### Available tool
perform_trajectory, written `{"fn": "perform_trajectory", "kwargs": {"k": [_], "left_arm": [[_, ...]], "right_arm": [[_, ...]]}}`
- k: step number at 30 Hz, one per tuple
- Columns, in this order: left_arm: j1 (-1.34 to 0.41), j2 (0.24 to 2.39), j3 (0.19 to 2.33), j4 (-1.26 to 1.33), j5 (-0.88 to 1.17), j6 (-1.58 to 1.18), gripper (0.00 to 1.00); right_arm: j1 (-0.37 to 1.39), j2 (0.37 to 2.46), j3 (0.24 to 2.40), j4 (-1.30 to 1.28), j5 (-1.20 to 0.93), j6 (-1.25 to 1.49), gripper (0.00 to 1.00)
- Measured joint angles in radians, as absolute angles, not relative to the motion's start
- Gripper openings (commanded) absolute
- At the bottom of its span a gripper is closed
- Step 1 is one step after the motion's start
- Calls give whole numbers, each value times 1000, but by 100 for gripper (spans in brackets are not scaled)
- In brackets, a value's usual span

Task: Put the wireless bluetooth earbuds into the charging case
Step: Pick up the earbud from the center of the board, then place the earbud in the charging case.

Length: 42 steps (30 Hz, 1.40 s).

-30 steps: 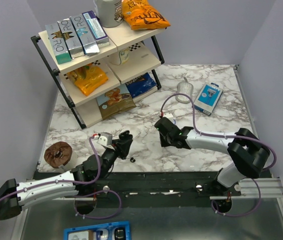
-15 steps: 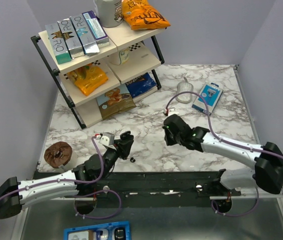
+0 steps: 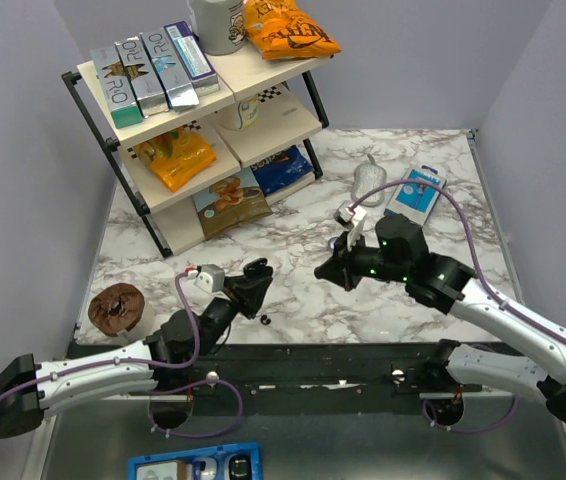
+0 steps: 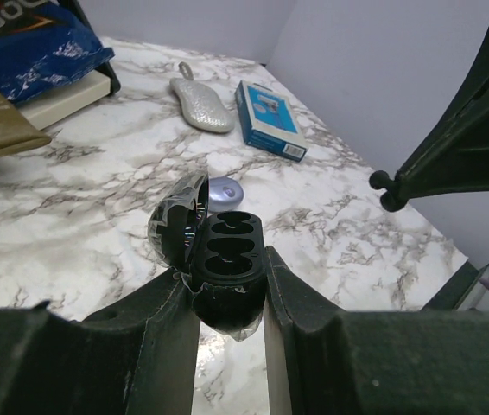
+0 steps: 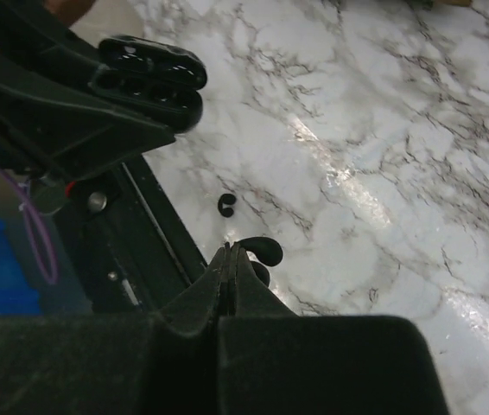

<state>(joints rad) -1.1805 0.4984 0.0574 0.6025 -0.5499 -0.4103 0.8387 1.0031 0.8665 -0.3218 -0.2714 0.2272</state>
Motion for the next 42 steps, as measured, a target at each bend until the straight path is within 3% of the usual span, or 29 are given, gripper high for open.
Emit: {"fn": "perform_trajectory", "kwargs": {"k": [8,18,25,34,42], "left_arm": [[-1137,531,57,734,-390,-308,0],[-959,962,86,891,133,-288,0],[-839,1025,148,1041,404,-336,0],[-825,1124,203,1184,703,-458,0],[-825,1072,276,1043,838,-431,0]], "right_arm": [[751,888,866,-264,-624,242,1],[738,857,799,-57,-977,367,1],[735,809,713,164,-1119,489,1],[732,862,659,507,-1237,704,1],[732,950,664,580,-1283,757,1]]}}
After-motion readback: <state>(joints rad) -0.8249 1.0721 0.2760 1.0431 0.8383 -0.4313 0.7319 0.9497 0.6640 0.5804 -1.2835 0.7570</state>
